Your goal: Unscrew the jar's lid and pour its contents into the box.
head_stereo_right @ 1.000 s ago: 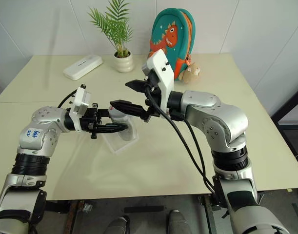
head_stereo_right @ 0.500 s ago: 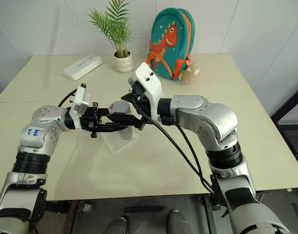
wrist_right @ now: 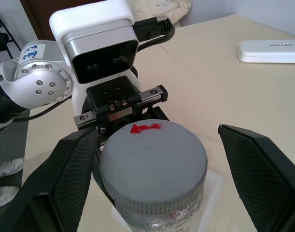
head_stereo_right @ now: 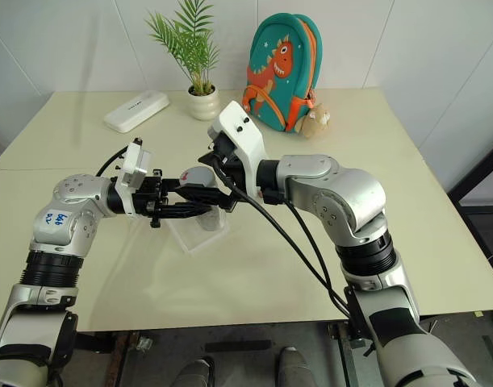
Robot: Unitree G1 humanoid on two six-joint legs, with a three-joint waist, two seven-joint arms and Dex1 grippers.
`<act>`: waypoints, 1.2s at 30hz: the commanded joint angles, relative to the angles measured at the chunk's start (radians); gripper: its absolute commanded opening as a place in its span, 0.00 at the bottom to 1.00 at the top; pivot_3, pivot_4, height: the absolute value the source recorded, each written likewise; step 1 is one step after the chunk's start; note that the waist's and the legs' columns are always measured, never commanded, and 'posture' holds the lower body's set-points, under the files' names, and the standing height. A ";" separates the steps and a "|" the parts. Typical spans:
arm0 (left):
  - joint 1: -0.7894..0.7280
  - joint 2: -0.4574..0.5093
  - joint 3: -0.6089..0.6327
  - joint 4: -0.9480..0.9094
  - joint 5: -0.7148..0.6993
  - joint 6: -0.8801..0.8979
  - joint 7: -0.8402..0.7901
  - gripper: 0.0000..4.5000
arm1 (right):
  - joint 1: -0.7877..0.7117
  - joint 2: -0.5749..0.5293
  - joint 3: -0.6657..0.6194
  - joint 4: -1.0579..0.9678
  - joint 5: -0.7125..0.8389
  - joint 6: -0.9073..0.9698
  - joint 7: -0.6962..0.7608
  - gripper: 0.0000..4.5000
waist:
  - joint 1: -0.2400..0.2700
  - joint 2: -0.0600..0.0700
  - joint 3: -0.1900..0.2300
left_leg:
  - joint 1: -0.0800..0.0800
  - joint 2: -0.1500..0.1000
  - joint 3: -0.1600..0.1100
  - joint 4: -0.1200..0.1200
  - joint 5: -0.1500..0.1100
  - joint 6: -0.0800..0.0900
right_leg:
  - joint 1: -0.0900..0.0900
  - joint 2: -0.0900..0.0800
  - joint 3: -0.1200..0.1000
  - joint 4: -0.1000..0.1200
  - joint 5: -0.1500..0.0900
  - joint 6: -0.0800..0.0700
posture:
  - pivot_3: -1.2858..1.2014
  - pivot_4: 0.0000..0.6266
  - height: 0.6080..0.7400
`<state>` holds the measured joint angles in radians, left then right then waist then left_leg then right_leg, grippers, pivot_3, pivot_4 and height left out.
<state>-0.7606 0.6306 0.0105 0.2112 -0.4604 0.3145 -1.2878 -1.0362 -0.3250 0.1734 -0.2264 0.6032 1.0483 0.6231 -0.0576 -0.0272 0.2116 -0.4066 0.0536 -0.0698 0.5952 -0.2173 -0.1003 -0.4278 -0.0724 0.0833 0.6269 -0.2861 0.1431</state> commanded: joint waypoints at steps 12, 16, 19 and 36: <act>-0.014 0.002 0.010 -0.019 0.003 -0.021 0.008 0.43 | -0.005 -0.006 -0.010 -0.040 0.003 -0.014 0.018 0.58 | 0.000 0.000 0.000 | 0.000 0.000 0.000 0.000 0.000 0.000 | 0.000 0.000 0.000 0.000 0.000 0.000 | 0.52 0.24 1.00; -0.015 0.002 0.010 -0.018 0.003 -0.022 0.008 0.43 | -0.007 -0.009 -0.011 -0.040 -0.001 -0.019 0.019 0.58 | 0.000 0.000 0.000 | 0.000 0.000 0.000 0.000 0.000 0.000 | 0.000 0.000 0.000 0.000 0.000 0.000 | 0.52 0.24 1.00; -0.014 0.003 0.008 -0.017 0.003 -0.019 0.004 0.43 | -0.017 -0.011 -0.024 -0.032 -0.004 -0.032 0.023 0.58 | 0.000 0.000 0.000 | 0.000 0.000 0.000 0.000 0.000 0.000 | 0.000 0.000 0.000 0.000 0.000 0.000 | 0.52 0.24 1.00; -0.006 0.017 -0.002 -0.021 0.010 -0.012 -0.012 0.43 | -0.093 -0.104 -0.094 0.059 -0.045 -0.134 0.081 0.58 | 0.000 0.000 0.000 | 0.000 0.000 0.000 0.000 0.000 0.000 | 0.000 0.000 0.000 0.000 0.000 0.000 | 0.52 0.24 1.00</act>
<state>-0.7605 0.6344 -0.0118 0.2111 -0.4499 0.3135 -1.3015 -1.1053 -0.4106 0.1074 -0.1533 0.5695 0.9396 0.6965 -0.0576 -0.0270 0.2118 -0.4067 0.0536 -0.0695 0.5951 -0.2174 -0.1002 -0.4280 -0.0724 0.0835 0.6265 -0.2861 0.1432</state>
